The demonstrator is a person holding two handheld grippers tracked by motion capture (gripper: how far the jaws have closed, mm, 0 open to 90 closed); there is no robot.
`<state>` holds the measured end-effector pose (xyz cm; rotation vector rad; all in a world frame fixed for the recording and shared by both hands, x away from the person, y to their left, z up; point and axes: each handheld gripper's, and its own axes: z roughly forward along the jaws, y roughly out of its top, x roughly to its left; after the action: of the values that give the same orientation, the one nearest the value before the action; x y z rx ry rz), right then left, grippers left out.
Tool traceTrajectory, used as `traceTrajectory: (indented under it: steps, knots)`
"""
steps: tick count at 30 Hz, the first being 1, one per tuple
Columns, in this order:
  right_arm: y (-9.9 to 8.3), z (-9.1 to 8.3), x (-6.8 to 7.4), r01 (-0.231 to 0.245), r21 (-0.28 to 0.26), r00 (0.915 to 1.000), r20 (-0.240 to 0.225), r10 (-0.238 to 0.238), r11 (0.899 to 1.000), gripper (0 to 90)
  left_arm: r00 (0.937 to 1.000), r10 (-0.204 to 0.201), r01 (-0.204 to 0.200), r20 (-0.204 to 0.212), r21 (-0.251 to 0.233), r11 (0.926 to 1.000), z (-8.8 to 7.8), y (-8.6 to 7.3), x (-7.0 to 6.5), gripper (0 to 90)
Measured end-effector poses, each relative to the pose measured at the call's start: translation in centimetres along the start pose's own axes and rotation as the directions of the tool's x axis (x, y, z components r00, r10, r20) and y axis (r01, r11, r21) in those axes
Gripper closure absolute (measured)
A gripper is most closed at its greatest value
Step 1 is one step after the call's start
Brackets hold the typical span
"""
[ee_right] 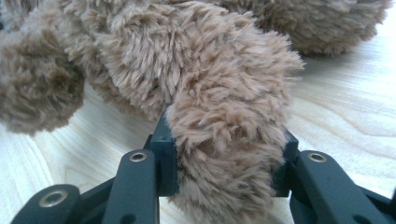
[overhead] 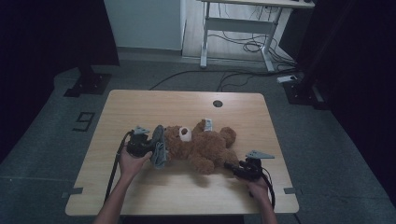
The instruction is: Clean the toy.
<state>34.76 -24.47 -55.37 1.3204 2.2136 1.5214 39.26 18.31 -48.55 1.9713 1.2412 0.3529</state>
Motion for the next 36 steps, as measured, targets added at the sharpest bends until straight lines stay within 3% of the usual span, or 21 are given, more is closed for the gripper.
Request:
traceTrajectory:
  steps: [3, 6, 9, 12, 15, 18, 20, 25, 29, 33, 36]
  knots:
    - [0.1, -0.1, -0.2, -0.005, -0.006, 1.0, -0.002, 0.005, 1.0, 58.1, 0.9998, -0.017, 0.018, 0.01, -0.051, 0.9985, -1.2, 1.1, 0.3, 76.3]
    - [0.2, -0.2, -0.3, -0.004, -0.019, 1.0, -0.003, 0.004, 1.0, 58.0, 0.9996, -0.007, 0.01, 0.027, -0.114, 0.9934, -2.8, 2.6, 0.0, 75.8]
    - [0.4, -0.1, 0.0, 0.004, -0.027, 1.0, -0.007, -0.004, 1.0, 57.9, 0.998, 0.034, -0.026, 0.053, -0.139, 0.99, -3.3, 4.4, -1.2, 75.6]
    - [0.5, -0.1, 0.1, 0.011, -0.029, 0.9999, 0.0, -0.011, 1.0, 57.8, 0.9952, 0.071, -0.062, 0.068, -0.128, 0.9898, -2.3, 6.0, -2.8, 75.5]
    - [0.5, -0.2, 0.0, 0.013, -0.024, 0.9999, -0.004, -0.013, 1.0, 57.5, 0.9923, 0.098, -0.092, 0.076, -0.076, 0.9928, -0.2, 6.8, -4.2, 75.5]
    - [0.5, -0.3, 0.0, 0.026, -0.025, 0.9997, -0.001, -0.026, 0.999, 56.8, 0.9904, 0.118, -0.114, 0.073, -0.053, 0.992, 1.6, 6.3, -5.5, 75.7]
    - [0.5, -0.3, 0.0, 0.028, -0.025, 0.9996, 0.002, -0.028, 0.999, 56.1, 0.9915, 0.1, -0.095, 0.084, -0.064, 0.9934, 1.8, 5.9, -5.5, 75.9]
    - [0.5, -0.5, 0.2, 0.035, -0.016, 0.9994, 0.009, -0.034, 0.999, 50.3, 0.9893, 0.115, -0.11, 0.09, -0.061, 0.9921, 1.2, 4.8, -5.3, 76.1]
    - [0.8, -1.1, 0.2, 0.009, -0.017, 0.9999, 0.006, -0.009, 1.0, 41.7, 0.9879, 0.115, -0.107, 0.104, -0.08, 0.991, 0.8, 3.6, -5.1, 76.4]
    - [1.2, -2.4, 0.1, -0.014, -0.069, 0.9996, -0.025, 0.013, 0.998, 33.4, 0.9865, 0.111, -0.1, 0.12, -0.094, 0.9905, 0.6, 2.8, -5.0, 76.7]
    - [2.1, -3.1, 0.5, -0.002, -0.09, 0.9998, -0.02, 0.0, 0.996, 28.0, 0.9847, 0.122, -0.11, 0.125, -0.099, 0.989, 0.3, 2.3, -5.2, 76.9]
